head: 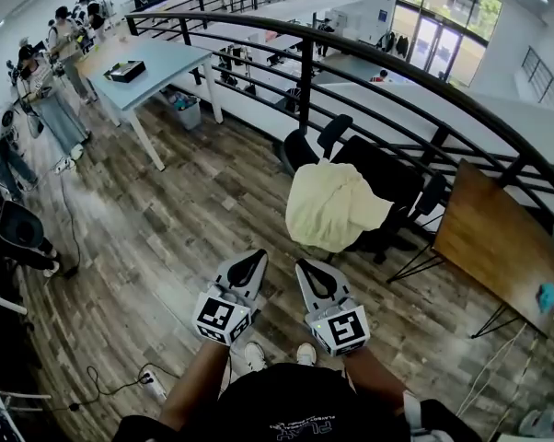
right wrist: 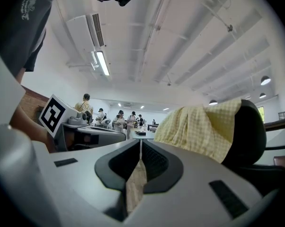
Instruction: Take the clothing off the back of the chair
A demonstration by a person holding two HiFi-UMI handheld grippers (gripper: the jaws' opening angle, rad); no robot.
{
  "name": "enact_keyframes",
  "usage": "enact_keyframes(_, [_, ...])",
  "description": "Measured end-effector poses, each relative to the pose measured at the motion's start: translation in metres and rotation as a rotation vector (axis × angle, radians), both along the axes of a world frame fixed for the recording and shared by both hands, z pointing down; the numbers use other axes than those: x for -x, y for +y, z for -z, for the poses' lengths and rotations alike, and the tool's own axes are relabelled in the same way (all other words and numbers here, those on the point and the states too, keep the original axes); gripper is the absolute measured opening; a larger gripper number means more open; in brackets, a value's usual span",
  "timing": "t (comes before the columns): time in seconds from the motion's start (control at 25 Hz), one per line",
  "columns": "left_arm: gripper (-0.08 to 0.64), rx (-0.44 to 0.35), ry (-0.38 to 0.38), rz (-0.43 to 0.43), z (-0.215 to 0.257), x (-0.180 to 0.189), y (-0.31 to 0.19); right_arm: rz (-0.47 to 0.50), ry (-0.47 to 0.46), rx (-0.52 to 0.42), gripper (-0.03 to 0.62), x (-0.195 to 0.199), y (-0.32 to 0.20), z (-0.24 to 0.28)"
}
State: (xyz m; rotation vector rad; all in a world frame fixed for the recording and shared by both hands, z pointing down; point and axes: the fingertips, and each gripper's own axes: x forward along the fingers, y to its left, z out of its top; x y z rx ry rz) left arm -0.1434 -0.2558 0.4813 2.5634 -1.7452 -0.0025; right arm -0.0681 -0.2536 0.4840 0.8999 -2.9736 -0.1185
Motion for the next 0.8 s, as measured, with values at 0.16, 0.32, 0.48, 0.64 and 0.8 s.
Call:
enact_keyframes(0.16, [0.014, -0.005, 0.009, -0.044, 0.002, -0.007, -0.007, -0.063, -0.003, 0.002, 0.023, -0.011, -0.001, 0.003])
enact_keyframes(0.32, [0.014, -0.014, 0.015, -0.094, 0.007, -0.018, -0.016, -0.118, 0.001, -0.008, 0.023, -0.024, -0.005, 0.003])
enact_keyframes(0.48, [0.014, -0.029, 0.019, -0.145, 0.010, -0.031, -0.025, -0.181, -0.006, -0.011, 0.023, -0.040, -0.012, 0.004])
enact_keyframes(0.64, [0.014, -0.045, 0.027, -0.203, 0.016, -0.046, -0.028, -0.237, -0.005, -0.003, 0.023, -0.054, -0.012, 0.003])
enact_keyframes(0.8, [0.014, -0.050, 0.024, -0.220, 0.025, -0.053, -0.033, -0.289, -0.011, 0.020, 0.023, -0.065, -0.012, 0.001])
